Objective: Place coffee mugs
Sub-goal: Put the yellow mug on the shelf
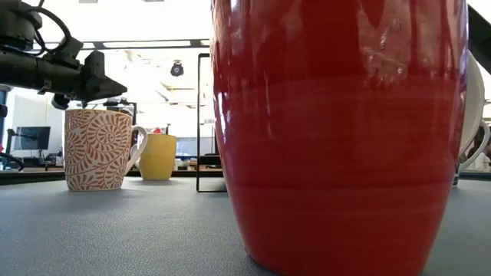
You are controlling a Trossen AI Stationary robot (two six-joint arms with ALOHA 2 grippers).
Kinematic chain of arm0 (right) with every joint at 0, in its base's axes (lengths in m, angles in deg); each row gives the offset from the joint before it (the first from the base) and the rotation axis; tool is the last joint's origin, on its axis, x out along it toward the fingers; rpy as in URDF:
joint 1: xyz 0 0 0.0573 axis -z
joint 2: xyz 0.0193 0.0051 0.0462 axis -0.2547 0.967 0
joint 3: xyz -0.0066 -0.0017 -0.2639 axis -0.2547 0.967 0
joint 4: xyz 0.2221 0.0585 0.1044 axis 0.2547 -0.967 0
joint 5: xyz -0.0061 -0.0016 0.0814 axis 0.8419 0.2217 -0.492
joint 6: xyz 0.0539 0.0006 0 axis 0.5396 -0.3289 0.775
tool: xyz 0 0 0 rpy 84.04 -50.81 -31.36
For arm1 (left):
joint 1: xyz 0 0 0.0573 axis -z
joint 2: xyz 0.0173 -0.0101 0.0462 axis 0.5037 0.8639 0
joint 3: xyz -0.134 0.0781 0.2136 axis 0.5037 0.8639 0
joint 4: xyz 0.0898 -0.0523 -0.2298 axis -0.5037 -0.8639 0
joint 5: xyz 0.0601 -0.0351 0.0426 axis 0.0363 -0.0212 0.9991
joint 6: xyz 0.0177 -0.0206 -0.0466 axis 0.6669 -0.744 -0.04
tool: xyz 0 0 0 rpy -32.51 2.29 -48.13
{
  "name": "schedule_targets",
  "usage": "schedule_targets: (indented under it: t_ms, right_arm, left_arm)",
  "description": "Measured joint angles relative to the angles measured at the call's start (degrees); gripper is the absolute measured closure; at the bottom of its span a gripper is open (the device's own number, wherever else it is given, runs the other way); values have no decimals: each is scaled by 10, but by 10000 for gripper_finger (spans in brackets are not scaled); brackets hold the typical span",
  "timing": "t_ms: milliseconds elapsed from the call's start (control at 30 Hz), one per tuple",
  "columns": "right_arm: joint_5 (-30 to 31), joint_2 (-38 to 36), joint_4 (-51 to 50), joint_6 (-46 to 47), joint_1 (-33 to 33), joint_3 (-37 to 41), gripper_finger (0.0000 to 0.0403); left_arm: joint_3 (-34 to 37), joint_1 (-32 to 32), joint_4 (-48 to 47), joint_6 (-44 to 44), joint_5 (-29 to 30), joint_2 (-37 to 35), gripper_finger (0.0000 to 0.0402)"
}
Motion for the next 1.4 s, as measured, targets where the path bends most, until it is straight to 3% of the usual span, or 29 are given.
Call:
schedule_targets:
  t_ms: [600, 1400]
  right_arm:
    - [0, -94, -7, 15, -69, 0, 349]
    - [1, -110, -10, 35, -105, 1, 349]
  left_arm:
    - [0, 0, 2, 0, 0, 0, 318]
    - [0, -1, 61, -13, 5, 0, 318]
